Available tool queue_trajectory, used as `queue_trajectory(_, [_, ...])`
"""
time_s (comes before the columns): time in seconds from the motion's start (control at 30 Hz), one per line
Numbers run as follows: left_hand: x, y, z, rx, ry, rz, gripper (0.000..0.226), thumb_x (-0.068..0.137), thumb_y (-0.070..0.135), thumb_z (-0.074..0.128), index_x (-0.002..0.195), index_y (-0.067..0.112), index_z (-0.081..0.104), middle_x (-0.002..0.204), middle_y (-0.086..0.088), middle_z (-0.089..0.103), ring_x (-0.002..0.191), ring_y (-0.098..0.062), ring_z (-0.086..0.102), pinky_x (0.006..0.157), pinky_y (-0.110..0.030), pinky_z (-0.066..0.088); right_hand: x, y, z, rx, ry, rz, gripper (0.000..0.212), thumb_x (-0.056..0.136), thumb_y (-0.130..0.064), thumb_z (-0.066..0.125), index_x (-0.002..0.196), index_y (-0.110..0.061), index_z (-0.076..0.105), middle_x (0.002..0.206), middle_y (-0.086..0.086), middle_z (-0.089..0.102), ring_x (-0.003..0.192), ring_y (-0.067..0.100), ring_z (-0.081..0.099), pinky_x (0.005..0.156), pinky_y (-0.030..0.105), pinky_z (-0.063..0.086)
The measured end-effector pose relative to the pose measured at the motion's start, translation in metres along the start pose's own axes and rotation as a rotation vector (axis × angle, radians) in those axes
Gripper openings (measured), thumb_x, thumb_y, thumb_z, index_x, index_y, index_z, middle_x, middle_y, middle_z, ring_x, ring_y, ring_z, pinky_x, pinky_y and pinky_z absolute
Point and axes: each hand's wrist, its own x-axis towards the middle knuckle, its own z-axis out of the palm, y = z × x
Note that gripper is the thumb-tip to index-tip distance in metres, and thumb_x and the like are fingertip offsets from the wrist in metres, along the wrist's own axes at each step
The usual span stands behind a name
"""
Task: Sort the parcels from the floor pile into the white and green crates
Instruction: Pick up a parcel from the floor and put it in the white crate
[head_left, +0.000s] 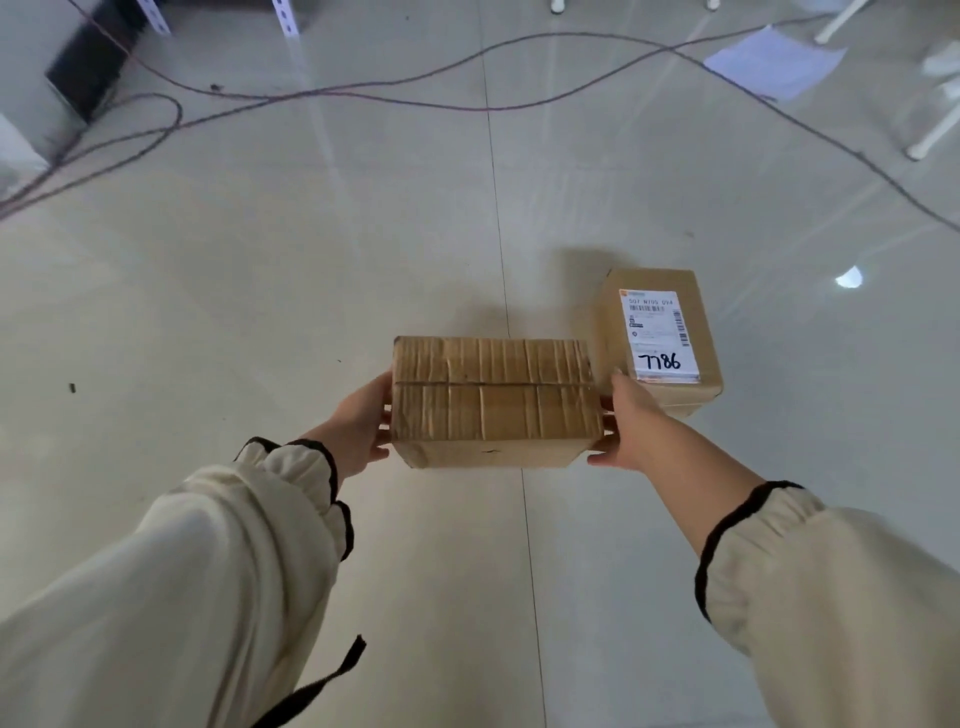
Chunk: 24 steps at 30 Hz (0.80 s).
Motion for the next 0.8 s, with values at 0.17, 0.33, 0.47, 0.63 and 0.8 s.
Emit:
queue_trajectory(0.17, [-0.012, 0.010, 0.004, -0.083, -0.017, 0.078, 0.029, 0.093, 0.038, 0.045, 0.072, 0.021, 0.054, 0.068, 0.003, 0.052, 0.062, -0.016, 0.048, 0.067, -0.031, 0.040, -0.014, -0.009, 0.007, 0.026, -0.030, -0.069, 0.021, 0.095, -0.033, 0.043, 0.105, -0.017, 0.054, 0.112, 0.010, 0.059, 0.107, 0.030, 0.054, 0.099, 0.051, 0.041])
queue_trajectory(0.33, [-0.011, 0.013, -0.014, -0.302, 0.038, 0.117, 0.018, 0.088, 0.019, 0.042, 0.077, 0.018, 0.056, 0.073, 0.004, 0.055, 0.065, -0.018, 0.049, 0.071, -0.035, 0.039, -0.012, -0.014, 0.004, 0.035, -0.016, -0.202, 0.028, 0.092, -0.017, 0.043, 0.067, -0.018, 0.055, 0.071, -0.003, 0.057, 0.067, 0.017, 0.052, 0.083, 0.037, 0.041])
queue_trajectory(0.47, [-0.017, -0.002, -0.020, -0.108, -0.012, 0.047, 0.015, 0.096, 0.027, 0.048, 0.086, 0.018, 0.057, 0.090, 0.002, 0.058, 0.076, -0.018, 0.054, 0.073, -0.039, 0.047, -0.009, 0.009, 0.000, -0.146, -0.177, -0.029, 0.033, 0.098, -0.035, 0.036, 0.092, -0.014, 0.061, 0.091, 0.002, 0.064, 0.087, 0.026, 0.058, 0.104, 0.048, 0.029])
queue_trajectory(0.63, [-0.016, -0.005, -0.023, -0.053, -0.029, 0.041, 0.025, 0.095, 0.028, 0.055, 0.114, 0.012, 0.054, 0.119, -0.005, 0.056, 0.106, -0.028, 0.056, 0.083, -0.050, 0.049, -0.014, 0.011, -0.001, -0.169, -0.276, -0.014, 0.028, 0.099, -0.030, 0.039, 0.089, -0.017, 0.062, 0.094, 0.004, 0.063, 0.082, 0.025, 0.059, 0.108, 0.047, 0.030])
queue_trajectory(0.8, [-0.012, -0.002, -0.025, -0.005, -0.037, 0.083, 0.048, 0.096, 0.022, 0.053, 0.142, 0.022, 0.038, 0.135, -0.006, 0.047, 0.116, -0.032, 0.050, 0.090, -0.054, 0.046, -0.016, 0.008, 0.001, -0.210, -0.269, 0.034, 0.034, 0.095, -0.040, 0.044, 0.117, -0.018, 0.058, 0.127, 0.010, 0.056, 0.112, 0.038, 0.054, 0.108, 0.058, 0.030])
